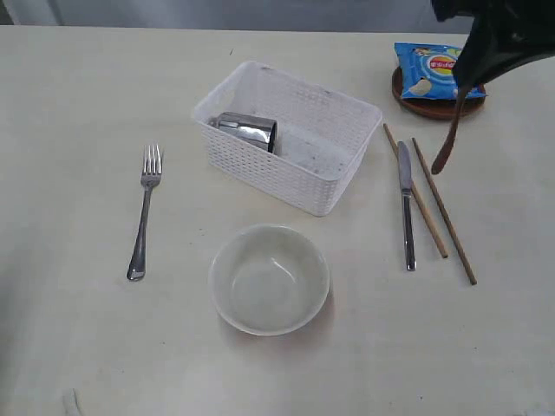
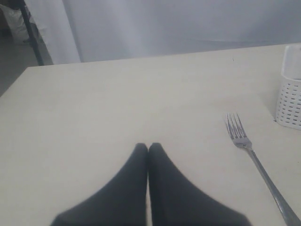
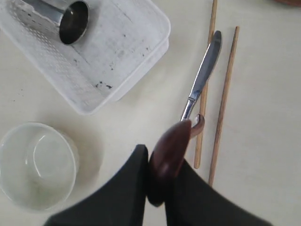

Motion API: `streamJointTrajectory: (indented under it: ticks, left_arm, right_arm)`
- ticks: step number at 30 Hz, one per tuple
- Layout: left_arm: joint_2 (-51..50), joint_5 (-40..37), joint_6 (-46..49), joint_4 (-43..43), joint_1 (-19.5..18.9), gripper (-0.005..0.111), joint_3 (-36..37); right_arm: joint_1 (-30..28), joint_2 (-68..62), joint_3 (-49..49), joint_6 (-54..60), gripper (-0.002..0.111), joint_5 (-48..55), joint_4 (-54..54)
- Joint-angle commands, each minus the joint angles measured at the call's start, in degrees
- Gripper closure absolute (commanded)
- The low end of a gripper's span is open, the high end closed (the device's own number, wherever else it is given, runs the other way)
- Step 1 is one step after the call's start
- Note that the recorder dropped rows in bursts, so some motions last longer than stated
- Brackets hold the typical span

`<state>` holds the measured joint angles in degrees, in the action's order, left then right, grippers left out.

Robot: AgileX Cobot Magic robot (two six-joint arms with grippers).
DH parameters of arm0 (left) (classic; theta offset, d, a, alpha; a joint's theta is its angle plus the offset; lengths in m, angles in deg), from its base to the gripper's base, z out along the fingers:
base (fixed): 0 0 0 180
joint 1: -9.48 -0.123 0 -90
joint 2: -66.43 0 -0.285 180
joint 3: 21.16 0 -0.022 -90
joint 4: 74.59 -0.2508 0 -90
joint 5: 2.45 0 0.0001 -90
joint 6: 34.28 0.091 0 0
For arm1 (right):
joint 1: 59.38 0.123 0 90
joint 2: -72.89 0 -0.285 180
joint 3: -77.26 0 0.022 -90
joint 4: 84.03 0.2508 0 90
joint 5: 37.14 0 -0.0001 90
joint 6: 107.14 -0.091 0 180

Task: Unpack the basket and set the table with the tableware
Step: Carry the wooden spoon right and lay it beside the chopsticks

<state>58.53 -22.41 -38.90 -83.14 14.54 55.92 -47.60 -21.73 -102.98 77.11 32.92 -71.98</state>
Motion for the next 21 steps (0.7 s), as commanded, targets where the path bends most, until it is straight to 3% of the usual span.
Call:
streamJointTrajectory:
  ticks: [1, 10, 21]
  left_arm:
    - [0.11, 0.03, -0.13, -0.26, 0.29, 0.107, 0.13]
    - [0.11, 0.03, -0.13, -0.26, 0.29, 0.107, 0.13]
    - [0.11, 0.03, -0.13, -0.26, 0.29, 0.107, 0.13]
  right_arm:
    - [-0.44, -4.98, 0.21, 0.52, 0.109, -0.09, -0.56]
    - [-2.46, -15.45, 0.21, 2.68, 0.109, -0.09, 4.54]
    - [-9.85, -25.37, 0.21, 6.79, 0.109, -2.17, 4.79]
